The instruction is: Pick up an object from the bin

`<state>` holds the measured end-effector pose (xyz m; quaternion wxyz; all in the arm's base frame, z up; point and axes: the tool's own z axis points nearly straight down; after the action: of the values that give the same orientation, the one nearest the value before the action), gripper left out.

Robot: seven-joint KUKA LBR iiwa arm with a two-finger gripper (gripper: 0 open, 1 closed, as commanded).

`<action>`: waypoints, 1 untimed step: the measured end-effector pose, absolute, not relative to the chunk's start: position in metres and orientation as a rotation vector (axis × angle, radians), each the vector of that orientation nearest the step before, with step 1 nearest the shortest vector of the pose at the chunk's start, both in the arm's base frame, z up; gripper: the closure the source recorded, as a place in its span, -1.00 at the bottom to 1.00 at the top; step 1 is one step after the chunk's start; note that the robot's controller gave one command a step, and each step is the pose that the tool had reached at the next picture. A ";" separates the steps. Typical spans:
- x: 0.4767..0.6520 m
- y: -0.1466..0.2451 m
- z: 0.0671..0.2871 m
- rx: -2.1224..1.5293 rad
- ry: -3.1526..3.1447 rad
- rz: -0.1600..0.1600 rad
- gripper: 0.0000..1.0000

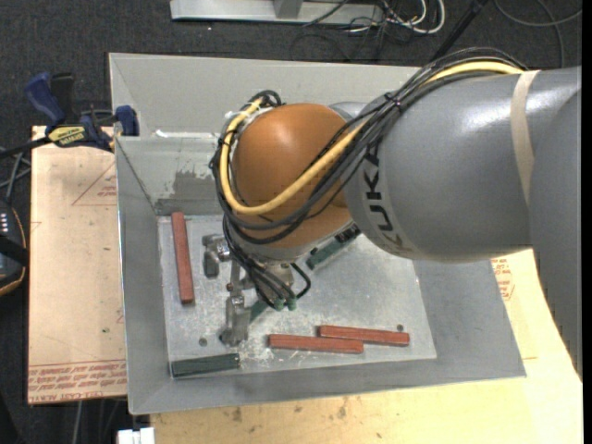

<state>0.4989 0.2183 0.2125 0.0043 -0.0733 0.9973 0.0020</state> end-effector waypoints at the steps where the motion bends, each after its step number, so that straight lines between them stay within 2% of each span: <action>1: 0.491 0.197 0.142 -0.451 3.105 0.002 -1.00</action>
Offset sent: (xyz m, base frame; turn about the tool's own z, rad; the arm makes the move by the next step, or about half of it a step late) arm 0.0215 -0.0680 -0.1276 0.0091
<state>0.4910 0.1967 0.1422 0.0022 -0.1439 0.9896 0.0007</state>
